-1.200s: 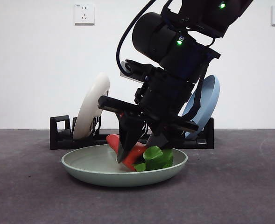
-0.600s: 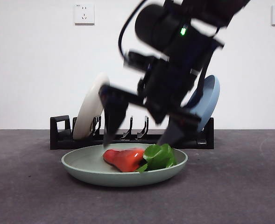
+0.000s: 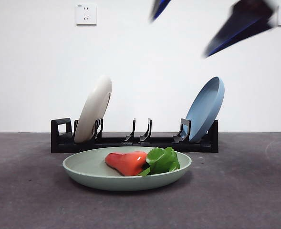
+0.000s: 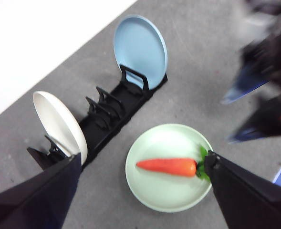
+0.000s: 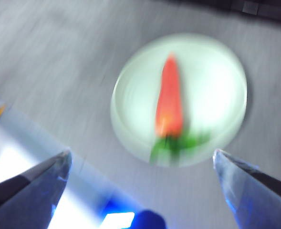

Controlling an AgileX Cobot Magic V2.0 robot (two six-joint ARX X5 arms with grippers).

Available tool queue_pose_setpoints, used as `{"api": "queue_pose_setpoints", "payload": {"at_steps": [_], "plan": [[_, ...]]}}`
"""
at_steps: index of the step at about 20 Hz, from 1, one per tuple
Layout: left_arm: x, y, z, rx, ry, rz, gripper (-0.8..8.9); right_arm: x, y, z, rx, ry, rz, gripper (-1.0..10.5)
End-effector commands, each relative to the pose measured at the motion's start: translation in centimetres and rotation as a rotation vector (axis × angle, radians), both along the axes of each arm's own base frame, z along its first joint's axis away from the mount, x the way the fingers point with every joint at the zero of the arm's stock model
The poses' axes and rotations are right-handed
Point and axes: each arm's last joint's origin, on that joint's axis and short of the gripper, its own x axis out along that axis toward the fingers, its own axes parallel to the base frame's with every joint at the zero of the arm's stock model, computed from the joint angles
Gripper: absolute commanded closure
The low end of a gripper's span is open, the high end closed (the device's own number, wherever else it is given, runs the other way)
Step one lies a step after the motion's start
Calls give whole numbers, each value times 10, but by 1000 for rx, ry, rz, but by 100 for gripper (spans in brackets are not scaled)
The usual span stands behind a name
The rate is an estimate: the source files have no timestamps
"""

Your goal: Take the green plate from the plate rack,put the plate on the table,take the carrot from the table,put the carrot in the plate

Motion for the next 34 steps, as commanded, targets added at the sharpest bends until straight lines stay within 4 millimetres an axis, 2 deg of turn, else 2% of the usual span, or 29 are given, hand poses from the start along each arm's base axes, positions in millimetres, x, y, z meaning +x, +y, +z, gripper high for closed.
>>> {"api": "queue_pose_setpoints", "payload": {"at_steps": [1, 4, 5, 6, 8, 9, 10, 11, 12, 34], "plan": [[-2, 1, -3, -2, 55, -9, 377, -24, -22, 5, -55, 43, 32, 446], [-5, 2, -8, 2, 148, -74, 389, -43, -40, 9, -85, 75, 32, 447], [-6, 3, -9, 8, 170, -93, 433, -45, -42, 9, -89, 80, 32, 448], [-8, 3, -11, 16, 198, -116, 528, -48, -45, 10, -93, 84, 32, 461], [-9, 4, -13, 31, 236, -144, 695, -52, -48, 10, -97, 88, 32, 586], [-10, 5, -14, 41, 258, -159, 798, -53, -49, 11, -100, 91, 32, 729], [-11, 5, -15, 47, 268, -164, 835, -54, -50, 10, -103, 95, 32, 855], [-11, 6, -16, 54, 277, -167, 821, -54, -50, 10, -105, 97, 32, 973], [-12, 7, -17, 61, 290, -174, 822, -54, -50, 10, -109, 101, 32, 948], [-12, 7, -17, 70, 295, -173, 815, -54, -51, 10, -111, 94, 27, 946]]}}
